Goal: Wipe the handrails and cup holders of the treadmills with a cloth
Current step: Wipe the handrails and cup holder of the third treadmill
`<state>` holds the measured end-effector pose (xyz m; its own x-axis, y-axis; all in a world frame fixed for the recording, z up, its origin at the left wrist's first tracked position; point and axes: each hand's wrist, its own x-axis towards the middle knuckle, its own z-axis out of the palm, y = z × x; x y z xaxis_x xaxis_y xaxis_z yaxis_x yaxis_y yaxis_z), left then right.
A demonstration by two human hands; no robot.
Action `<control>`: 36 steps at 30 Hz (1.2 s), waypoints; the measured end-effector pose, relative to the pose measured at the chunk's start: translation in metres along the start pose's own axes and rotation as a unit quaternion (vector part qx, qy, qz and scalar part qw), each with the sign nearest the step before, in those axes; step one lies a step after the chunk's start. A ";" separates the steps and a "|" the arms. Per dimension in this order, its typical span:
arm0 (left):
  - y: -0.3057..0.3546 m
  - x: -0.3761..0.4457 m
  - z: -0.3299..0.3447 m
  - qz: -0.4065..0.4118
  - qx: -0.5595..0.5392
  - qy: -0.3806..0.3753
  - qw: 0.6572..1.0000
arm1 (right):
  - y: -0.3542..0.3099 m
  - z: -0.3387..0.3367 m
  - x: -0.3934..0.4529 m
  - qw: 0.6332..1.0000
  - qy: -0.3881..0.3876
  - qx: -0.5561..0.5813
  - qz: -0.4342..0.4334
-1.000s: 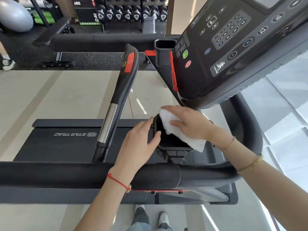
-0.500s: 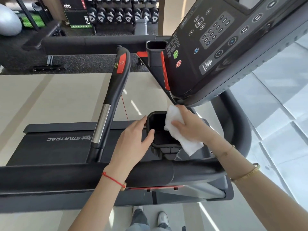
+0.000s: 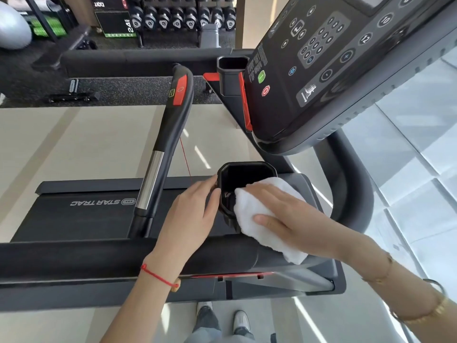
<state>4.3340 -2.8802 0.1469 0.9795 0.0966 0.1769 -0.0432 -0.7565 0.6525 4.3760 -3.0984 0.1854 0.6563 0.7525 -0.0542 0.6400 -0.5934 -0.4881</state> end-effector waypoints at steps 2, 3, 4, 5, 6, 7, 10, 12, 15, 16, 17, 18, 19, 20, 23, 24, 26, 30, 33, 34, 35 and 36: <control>-0.002 -0.006 0.000 -0.008 -0.003 0.004 1.000 | -0.008 0.008 0.020 0.998 -0.043 -0.041 0.012; -0.003 -0.008 0.000 -0.013 -0.005 0.003 1.000 | -0.013 0.012 0.029 0.997 -0.055 -0.046 0.020; -0.004 -0.009 0.000 -0.018 -0.008 0.003 1.000 | -0.015 0.015 0.035 0.997 -0.059 -0.049 0.024; -0.004 -0.010 0.000 -0.022 -0.010 0.004 1.000 | -0.014 0.017 0.036 0.997 -0.053 -0.057 0.021; -0.004 -0.010 0.000 -0.025 -0.012 0.006 1.000 | -0.010 0.017 0.034 0.996 -0.043 -0.072 0.012; -0.003 -0.010 0.000 -0.025 -0.011 0.008 1.000 | -0.004 0.016 0.028 0.996 -0.032 -0.088 0.000; -0.001 -0.010 0.000 -0.018 -0.006 0.006 1.000 | 0.019 0.002 0.002 0.991 0.002 -0.126 -0.045; 0.000 -0.010 0.000 -0.014 -0.007 0.008 1.000 | 0.027 -0.006 -0.007 0.986 0.013 -0.150 -0.070; 0.002 -0.009 0.001 -0.011 -0.001 0.007 1.000 | 0.019 0.001 0.011 0.988 0.009 -0.138 -0.067; 0.001 -0.009 0.001 -0.013 0.001 0.005 1.000 | 0.012 0.008 0.021 0.990 0.003 -0.128 -0.054; 0.001 -0.009 0.001 -0.017 0.002 0.004 1.000 | 0.006 0.015 0.030 0.992 -0.012 -0.120 -0.037; 0.001 -0.009 0.001 -0.020 0.001 0.004 1.000 | 0.003 0.020 0.035 0.993 -0.025 -0.110 -0.024; 0.001 -0.010 0.001 -0.021 0.000 0.005 1.000 | 0.002 0.021 0.036 0.995 -0.024 -0.099 -0.024; 0.002 -0.010 0.000 -0.020 0.001 0.009 1.000 | 0.003 0.020 0.033 0.996 -0.016 -0.087 -0.031; 0.004 -0.010 0.000 -0.012 0.004 0.015 1.000 | 0.015 0.011 0.015 0.998 -0.020 -0.023 -0.060; 0.005 -0.008 0.000 -0.012 0.006 0.015 1.000 | 0.019 0.008 0.010 0.998 -0.017 -0.002 -0.065; 0.005 -0.005 0.000 -0.017 0.016 0.015 1.000 | 0.023 0.002 0.007 0.997 0.034 0.038 -0.060; 0.010 0.003 0.008 -0.018 0.035 0.020 0.999 | 0.030 -0.011 0.033 0.980 0.190 0.040 -0.052; 0.012 0.007 0.013 -0.031 0.043 0.020 0.998 | 0.025 -0.011 0.067 0.987 0.151 -0.042 -0.047; 0.012 0.009 0.014 -0.036 0.043 0.019 0.998 | 0.024 -0.007 0.077 0.987 0.131 -0.075 -0.049; 0.011 0.009 0.015 -0.040 0.042 0.018 0.998 | 0.024 -0.003 0.084 0.985 0.114 -0.114 -0.057; 0.010 0.010 0.016 -0.041 0.041 0.017 0.998 | 0.025 -0.001 0.089 0.982 0.100 -0.147 -0.065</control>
<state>4.3464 -2.8969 0.1435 0.9719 0.1808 0.1507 0.0547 -0.7960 0.6028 4.4506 -3.0462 0.1694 0.6078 0.7736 0.1791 0.7922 -0.5750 -0.2044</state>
